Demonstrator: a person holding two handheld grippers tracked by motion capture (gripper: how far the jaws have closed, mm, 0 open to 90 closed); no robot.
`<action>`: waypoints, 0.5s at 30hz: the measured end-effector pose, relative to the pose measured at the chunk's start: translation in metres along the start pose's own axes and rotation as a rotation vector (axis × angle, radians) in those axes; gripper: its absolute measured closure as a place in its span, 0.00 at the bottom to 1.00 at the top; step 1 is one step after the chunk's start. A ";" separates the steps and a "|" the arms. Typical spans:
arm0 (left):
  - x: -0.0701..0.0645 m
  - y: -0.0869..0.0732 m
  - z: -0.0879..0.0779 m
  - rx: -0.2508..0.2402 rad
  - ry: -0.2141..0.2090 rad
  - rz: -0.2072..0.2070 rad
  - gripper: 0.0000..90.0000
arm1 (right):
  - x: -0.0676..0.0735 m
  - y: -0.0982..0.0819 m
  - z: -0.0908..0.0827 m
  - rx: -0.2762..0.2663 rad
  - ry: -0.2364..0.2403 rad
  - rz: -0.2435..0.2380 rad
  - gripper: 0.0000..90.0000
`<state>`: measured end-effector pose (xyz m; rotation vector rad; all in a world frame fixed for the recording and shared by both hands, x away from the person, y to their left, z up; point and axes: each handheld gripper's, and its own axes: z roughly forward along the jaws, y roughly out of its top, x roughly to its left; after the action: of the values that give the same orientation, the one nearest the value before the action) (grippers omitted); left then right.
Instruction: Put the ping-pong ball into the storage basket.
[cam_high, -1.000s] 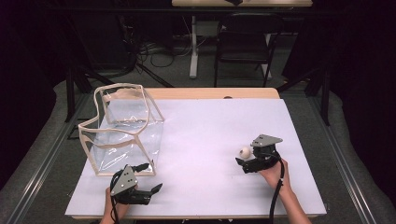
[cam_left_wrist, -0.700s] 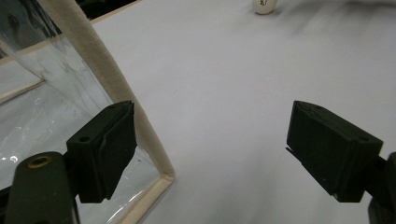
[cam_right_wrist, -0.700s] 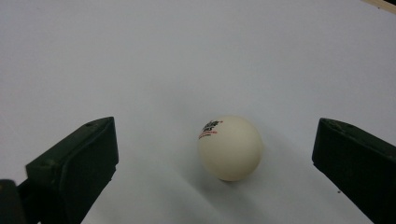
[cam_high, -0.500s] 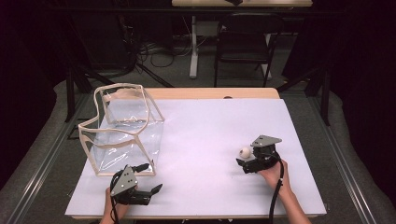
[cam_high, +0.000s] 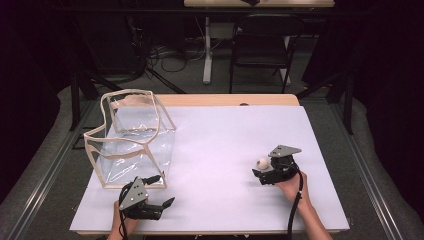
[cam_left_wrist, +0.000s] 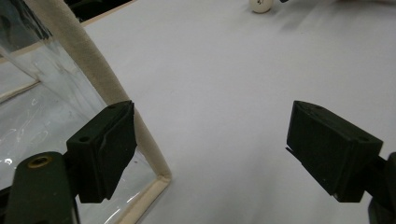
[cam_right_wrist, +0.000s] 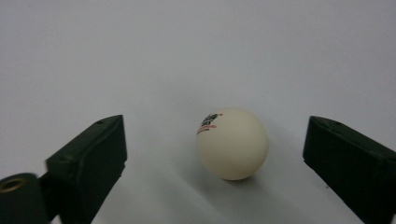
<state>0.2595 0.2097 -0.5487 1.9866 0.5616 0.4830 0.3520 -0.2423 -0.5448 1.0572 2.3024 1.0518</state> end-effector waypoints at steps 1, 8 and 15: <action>0.000 0.000 0.000 0.000 -0.002 0.000 0.18 | 0.000 0.000 0.000 -0.001 0.004 0.000 0.12; 0.000 0.000 0.000 -0.001 -0.002 0.002 0.18 | 0.001 -0.002 0.003 0.003 -0.028 0.010 0.22; 0.000 0.000 -0.001 -0.001 0.000 0.004 0.18 | 0.002 -0.002 0.005 0.021 -0.063 0.002 0.35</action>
<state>0.2589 0.2102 -0.5482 1.9874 0.5579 0.4860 0.3527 -0.2392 -0.5501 1.0852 2.2677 0.9829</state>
